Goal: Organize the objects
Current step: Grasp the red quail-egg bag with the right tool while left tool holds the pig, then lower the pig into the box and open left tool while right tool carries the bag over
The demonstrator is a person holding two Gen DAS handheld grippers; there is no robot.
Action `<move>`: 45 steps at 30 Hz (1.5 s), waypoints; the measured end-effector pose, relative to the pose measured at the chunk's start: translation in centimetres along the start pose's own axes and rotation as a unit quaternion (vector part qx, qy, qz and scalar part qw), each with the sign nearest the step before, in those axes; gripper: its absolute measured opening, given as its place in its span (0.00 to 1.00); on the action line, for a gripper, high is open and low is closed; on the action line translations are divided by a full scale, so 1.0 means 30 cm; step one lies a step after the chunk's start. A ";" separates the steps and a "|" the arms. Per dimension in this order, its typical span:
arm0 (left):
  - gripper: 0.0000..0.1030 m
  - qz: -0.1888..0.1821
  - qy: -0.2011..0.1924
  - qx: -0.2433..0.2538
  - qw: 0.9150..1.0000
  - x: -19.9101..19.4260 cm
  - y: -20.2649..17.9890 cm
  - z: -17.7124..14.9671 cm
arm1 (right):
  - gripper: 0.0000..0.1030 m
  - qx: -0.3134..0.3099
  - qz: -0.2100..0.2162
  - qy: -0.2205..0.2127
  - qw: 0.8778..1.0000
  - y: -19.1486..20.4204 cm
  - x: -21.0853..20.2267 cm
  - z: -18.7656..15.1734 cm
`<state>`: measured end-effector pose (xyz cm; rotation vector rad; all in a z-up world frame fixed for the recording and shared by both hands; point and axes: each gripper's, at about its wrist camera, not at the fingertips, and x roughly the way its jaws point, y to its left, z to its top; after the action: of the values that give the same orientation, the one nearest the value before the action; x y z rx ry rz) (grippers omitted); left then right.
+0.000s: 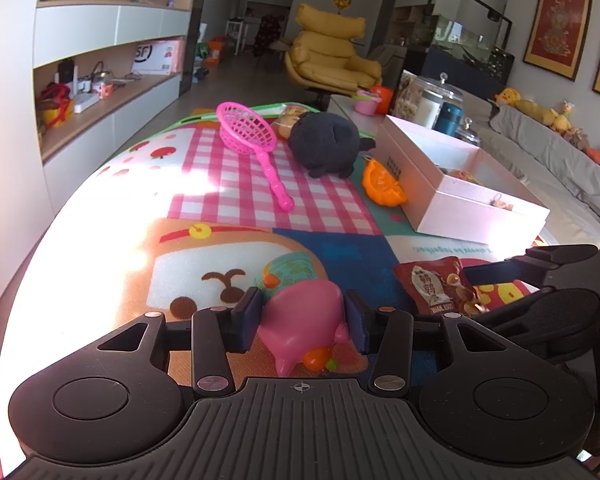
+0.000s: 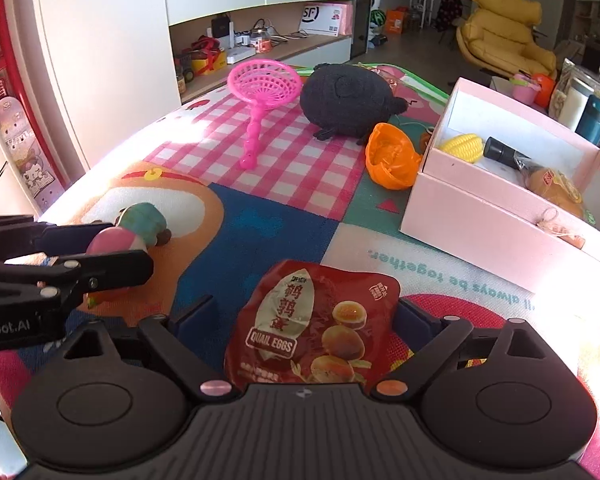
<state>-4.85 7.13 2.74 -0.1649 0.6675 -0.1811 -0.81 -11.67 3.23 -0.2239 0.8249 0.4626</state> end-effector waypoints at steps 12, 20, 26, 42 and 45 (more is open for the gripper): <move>0.48 0.006 -0.004 0.006 1.000 0.001 -0.010 -0.007 | 0.92 0.012 0.017 -0.005 1.000 -0.097 -0.073 -0.071; 0.48 0.019 0.004 0.015 1.000 -0.007 -0.021 -0.011 | 0.74 -0.024 0.029 -0.011 0.999 -0.030 -0.029 -0.007; 0.47 0.011 0.018 0.025 0.999 -0.030 -0.062 0.000 | 0.71 -0.024 0.037 -0.021 0.999 -0.045 -0.172 -0.051; 0.48 -0.101 0.010 0.072 0.992 0.379 -0.597 0.488 | 0.71 0.021 0.008 -0.126 0.992 -0.242 -0.375 -0.146; 0.47 -0.077 0.024 0.069 0.994 0.467 -0.609 0.464 | 0.71 0.029 0.008 -0.128 0.991 -0.270 -0.372 -0.154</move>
<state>12.61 -12.37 8.95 -0.0793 0.6885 -0.3797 -6.50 -23.92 8.65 -0.1019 0.5884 0.4704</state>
